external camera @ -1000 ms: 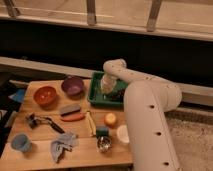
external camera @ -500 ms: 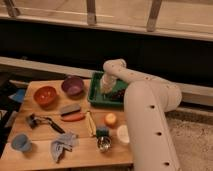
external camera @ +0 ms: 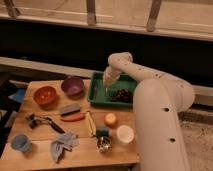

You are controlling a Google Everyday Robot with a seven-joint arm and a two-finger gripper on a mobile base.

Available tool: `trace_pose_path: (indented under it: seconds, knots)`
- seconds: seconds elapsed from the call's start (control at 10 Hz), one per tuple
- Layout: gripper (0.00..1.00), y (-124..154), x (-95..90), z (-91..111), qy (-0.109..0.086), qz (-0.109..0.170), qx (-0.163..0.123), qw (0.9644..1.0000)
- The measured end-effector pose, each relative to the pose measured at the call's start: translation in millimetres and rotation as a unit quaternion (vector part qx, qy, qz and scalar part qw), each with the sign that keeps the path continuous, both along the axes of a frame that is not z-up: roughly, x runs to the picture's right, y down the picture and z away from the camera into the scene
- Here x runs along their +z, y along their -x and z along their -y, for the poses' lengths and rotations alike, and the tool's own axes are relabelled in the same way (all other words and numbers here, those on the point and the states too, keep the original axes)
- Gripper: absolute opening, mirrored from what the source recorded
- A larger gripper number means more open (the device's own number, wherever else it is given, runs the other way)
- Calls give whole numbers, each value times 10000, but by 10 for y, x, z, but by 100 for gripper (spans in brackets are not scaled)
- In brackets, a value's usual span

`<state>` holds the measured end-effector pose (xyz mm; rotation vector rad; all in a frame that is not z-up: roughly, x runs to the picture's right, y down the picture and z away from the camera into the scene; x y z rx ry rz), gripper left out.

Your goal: Place fork in purple bowl

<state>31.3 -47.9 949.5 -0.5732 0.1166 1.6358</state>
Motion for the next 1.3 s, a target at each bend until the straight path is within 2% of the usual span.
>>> trace_pose_path:
  seconds: [0.2,0.3,0.5,0.7,0.8,1.0,1.2,1.3]
  knots:
    - [0,-17,-246,315,-252,214,237,9992]
    - [0,26,-333,416,-291,351,296,9985]
    - [0,291,-555,656,-369,809,320,9955]
    - [0,670,-692,772,-427,1298,248,9903]
    - [0,941,-781,802,-452,1610,151,9858]
    - [0,1337,-948,726,-468,1994,-114,9787]
    - [0,1605,-1094,562,-380,2337,-392,9708]
    - [0,1665,-1124,531,-360,2405,-438,9690]
